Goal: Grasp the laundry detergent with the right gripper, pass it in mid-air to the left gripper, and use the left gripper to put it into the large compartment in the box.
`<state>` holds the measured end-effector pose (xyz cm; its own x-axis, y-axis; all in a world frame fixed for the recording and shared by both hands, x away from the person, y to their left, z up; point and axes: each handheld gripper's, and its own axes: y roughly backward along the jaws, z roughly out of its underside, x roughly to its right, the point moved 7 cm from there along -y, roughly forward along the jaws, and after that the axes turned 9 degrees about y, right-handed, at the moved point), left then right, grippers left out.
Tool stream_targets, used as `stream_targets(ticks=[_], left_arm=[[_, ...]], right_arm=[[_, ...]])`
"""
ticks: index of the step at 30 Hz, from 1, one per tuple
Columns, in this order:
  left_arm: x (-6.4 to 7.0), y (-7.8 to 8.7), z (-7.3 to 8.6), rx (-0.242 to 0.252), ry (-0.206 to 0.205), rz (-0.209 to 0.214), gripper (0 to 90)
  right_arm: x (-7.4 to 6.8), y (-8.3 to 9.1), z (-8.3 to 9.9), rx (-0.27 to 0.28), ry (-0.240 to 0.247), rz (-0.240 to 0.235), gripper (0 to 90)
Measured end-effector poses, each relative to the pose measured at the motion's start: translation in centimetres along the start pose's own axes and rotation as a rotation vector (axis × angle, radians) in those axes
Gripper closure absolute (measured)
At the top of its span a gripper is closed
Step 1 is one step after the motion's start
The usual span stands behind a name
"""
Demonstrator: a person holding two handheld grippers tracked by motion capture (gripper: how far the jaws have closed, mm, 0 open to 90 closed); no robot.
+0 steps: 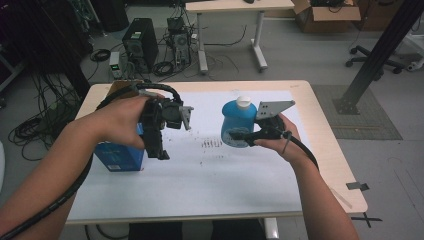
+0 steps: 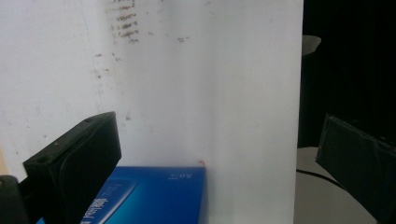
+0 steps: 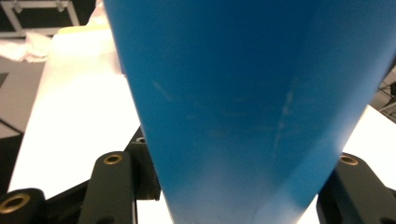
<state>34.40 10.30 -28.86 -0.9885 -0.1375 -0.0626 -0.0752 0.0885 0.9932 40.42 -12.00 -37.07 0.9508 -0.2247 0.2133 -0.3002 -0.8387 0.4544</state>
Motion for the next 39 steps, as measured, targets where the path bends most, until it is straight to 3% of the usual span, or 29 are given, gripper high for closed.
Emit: stream_targets(ticks=[8, 13, 22, 39], left_arm=[[-1.0, 0.2, -0.3, -0.003, 0.024, -0.003, 0.2], [-1.2, 0.3, -0.5, -0.002, 0.027, -0.002, 0.2], [-1.5, 0.6, -0.5, -0.002, 0.034, -0.003, 0.2], [-0.7, 0.6, -1.5, -0.006, -0.004, -0.01, 0.2]], right_arm=[[-2.0, 0.1, -0.9, 0.002, 0.061, -0.068, 43.9], [-2.6, -0.2, -1.2, 0.008, 0.08, -0.083, 43.8], [-4.4, -1.5, -1.5, 0.016, 0.113, -0.156, 43.8], [-6.6, -5.6, -1.0, 0.013, 0.093, -0.272, 43.8]])
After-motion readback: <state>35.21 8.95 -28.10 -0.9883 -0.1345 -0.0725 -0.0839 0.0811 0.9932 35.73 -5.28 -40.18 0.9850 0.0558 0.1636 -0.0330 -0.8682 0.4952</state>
